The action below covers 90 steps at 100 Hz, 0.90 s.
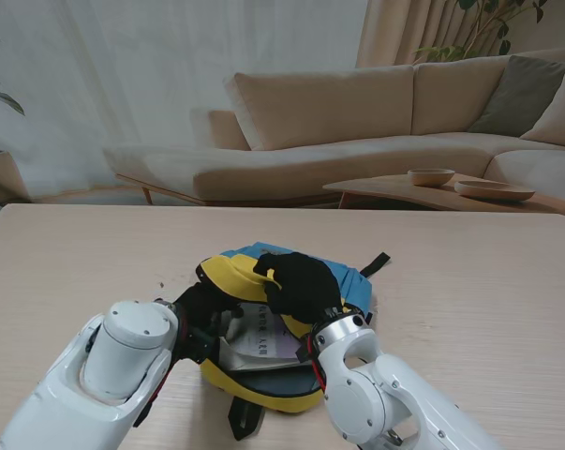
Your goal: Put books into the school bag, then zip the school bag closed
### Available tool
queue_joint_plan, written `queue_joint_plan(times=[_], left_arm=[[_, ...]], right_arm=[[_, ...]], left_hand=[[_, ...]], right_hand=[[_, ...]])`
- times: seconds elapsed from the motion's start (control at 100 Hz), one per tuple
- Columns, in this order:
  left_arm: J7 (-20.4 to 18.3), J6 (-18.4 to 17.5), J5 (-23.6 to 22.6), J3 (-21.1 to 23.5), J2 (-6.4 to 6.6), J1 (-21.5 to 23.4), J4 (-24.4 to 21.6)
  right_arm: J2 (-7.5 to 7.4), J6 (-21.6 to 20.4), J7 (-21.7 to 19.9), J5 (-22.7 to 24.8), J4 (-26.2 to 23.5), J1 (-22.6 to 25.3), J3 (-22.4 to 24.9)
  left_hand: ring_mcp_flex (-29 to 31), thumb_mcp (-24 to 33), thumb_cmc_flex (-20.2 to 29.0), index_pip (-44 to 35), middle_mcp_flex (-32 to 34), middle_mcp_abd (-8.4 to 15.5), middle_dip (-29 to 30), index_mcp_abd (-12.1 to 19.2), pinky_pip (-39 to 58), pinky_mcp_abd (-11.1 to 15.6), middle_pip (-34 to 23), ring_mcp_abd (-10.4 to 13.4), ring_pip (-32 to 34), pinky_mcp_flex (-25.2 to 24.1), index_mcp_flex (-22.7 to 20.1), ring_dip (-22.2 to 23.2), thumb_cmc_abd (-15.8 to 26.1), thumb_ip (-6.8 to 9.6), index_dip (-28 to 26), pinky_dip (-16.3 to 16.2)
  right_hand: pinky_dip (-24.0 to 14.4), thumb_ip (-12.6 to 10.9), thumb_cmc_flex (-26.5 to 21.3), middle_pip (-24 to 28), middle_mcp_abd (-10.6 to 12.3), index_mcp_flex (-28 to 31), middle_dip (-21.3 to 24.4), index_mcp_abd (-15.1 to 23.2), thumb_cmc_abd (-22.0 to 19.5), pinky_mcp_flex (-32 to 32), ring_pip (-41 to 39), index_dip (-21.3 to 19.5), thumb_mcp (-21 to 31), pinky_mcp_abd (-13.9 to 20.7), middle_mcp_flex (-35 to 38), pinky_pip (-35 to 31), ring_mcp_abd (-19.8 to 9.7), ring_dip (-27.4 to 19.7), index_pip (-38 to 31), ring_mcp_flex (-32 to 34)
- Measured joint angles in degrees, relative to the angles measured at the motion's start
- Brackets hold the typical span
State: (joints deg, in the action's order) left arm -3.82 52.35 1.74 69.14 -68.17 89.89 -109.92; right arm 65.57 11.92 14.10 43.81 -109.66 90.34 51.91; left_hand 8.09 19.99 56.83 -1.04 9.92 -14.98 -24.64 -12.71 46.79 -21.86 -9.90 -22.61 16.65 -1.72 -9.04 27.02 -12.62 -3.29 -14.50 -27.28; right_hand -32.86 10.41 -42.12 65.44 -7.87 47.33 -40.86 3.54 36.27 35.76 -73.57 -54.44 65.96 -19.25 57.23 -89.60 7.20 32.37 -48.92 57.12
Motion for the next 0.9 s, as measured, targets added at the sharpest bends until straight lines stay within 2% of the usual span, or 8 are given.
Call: queue_joint_plan(times=[0.11, 0.24, 0.3, 0.43, 0.58, 0.65, 0.73, 0.9], left_arm=[[-2.63, -1.34, -5.42, 0.55, 1.43, 2.12, -2.46], [-1.83, -4.79, -8.18, 2.30, 2.17, 5.82, -5.35], [-2.26, -5.60, -11.05, 2.75, 2.68, 7.24, -6.66], [-4.19, -8.40, -17.68, 4.56, 3.79, 10.52, -9.51], [-0.68, -11.69, -22.28, 6.68, 3.85, 15.33, -12.63], [1.48, -13.71, -24.73, 7.86, 3.69, 17.84, -13.84], [4.19, -15.77, -25.09, 9.24, 3.27, 20.06, -14.72], [4.21, -17.64, -27.42, 11.13, 3.06, 21.83, -15.47]], right_arm=[[0.01, 0.01, -0.05, -0.37, 0.06, -0.05, 0.06], [0.02, -0.05, -0.35, -1.01, 0.17, -0.14, 0.12], [0.02, -0.20, -0.87, -1.38, 0.16, -0.13, 0.31], [-0.08, -0.61, -3.59, -2.79, -0.03, -0.05, 0.97], [-0.38, -1.13, -5.42, -3.71, -0.11, 0.04, 1.49], [-0.62, -1.64, -7.41, -4.58, -0.28, 0.16, 1.91], [-1.02, -2.38, -10.23, -5.70, -0.48, 0.33, 2.29], [-1.93, -4.43, -12.62, -7.48, 0.14, 0.31, 1.89]], left_hand=[[0.34, -0.07, 0.04, -5.71, 0.11, 0.00, -0.66, 0.00, -0.03, 0.02, -3.64, 0.18, 0.13, 0.20, -0.08, 0.00, 0.04, 0.00, -3.67, 0.00], [1.69, -0.07, 0.04, -14.01, 1.02, 0.00, -0.74, 0.00, -0.03, -0.09, -6.82, 0.19, 1.64, 1.14, -0.12, 0.72, 0.05, 0.00, -5.62, 0.01], [2.34, -0.07, 0.04, -17.02, 1.32, 0.00, -0.74, 0.00, -0.03, -0.11, -7.25, 0.03, 1.94, 1.26, -0.12, 0.96, 0.05, 0.00, -6.26, 0.01], [2.42, -0.07, 0.04, -17.83, 1.77, 0.00, -0.74, 0.06, -0.01, -0.12, -7.70, -0.10, 2.02, 1.27, -0.12, 1.02, 0.05, 0.00, -6.26, 0.01], [2.42, -0.10, 0.02, -18.97, 1.77, 0.00, -0.74, 0.07, -0.01, -0.13, -7.70, -0.10, 2.03, 1.24, -0.12, 1.02, 0.05, 0.00, -6.27, 0.01], [2.42, -0.11, -0.05, -19.81, 1.85, 0.00, -0.74, 0.08, -0.01, -0.15, -7.70, -0.10, 2.03, 1.09, -0.12, 1.03, 0.05, 0.00, -6.27, 0.01], [2.35, -0.46, -1.05, -20.95, 1.86, 0.00, -0.74, 0.13, -0.01, -0.17, -7.70, -0.11, 2.03, 0.55, -0.12, 1.03, 0.02, 0.00, -6.27, 0.01], [2.28, 0.01, -3.66, -23.44, 1.87, 0.00, -0.74, 1.14, -2.23, -0.18, -7.70, -0.10, 0.80, -0.66, -0.12, 1.03, -0.07, 0.01, -6.27, 0.01]], right_hand=[[0.00, 0.00, 0.00, 0.00, 0.00, 0.00, 0.00, 0.00, 0.00, 0.00, 0.00, -0.01, 0.00, 0.00, 0.00, 0.00, 0.00, 0.00, 0.00, 0.00], [0.00, 0.00, 0.00, 0.00, 0.00, -0.01, -0.01, 0.00, 0.00, 0.00, 0.00, -0.02, 0.00, 0.00, 0.00, 0.00, 0.00, 0.00, 0.00, 0.00], [0.00, 0.00, 0.00, 0.00, 0.00, -0.01, -0.01, 0.00, 0.00, 0.00, 0.00, -0.06, 0.00, 0.00, 0.00, 0.00, 0.00, 0.00, 0.00, 0.00], [0.00, 0.00, 0.00, 0.00, 0.00, -0.07, -0.05, 0.00, 0.00, 0.00, -0.01, -0.54, 0.00, 0.00, 0.00, 0.00, 0.00, 0.00, 0.00, 0.00], [0.00, 0.00, -0.01, 0.00, 0.00, -0.10, -0.07, 0.00, 0.00, 0.00, -0.01, -0.76, 0.00, 0.00, 0.00, -0.01, 0.00, 0.00, 0.00, 0.00], [0.00, 0.00, -0.01, 0.00, 0.00, -0.10, -0.07, 0.00, 0.00, -0.03, -0.01, -0.79, 0.00, 0.00, 0.00, -0.01, 0.00, 0.00, 0.00, -0.01], [0.00, 0.00, -0.01, 0.00, 0.00, -0.11, -0.07, 0.00, 0.00, -0.10, -0.01, -0.81, 0.00, 0.00, 0.00, -0.01, 0.00, 0.00, 0.00, -0.16], [0.00, 0.00, -0.02, 0.00, -0.02, -0.16, -0.54, 0.00, -0.10, -0.78, -0.01, -0.92, 0.00, 0.00, -0.48, -0.01, 0.00, 0.00, 0.00, -0.21]])
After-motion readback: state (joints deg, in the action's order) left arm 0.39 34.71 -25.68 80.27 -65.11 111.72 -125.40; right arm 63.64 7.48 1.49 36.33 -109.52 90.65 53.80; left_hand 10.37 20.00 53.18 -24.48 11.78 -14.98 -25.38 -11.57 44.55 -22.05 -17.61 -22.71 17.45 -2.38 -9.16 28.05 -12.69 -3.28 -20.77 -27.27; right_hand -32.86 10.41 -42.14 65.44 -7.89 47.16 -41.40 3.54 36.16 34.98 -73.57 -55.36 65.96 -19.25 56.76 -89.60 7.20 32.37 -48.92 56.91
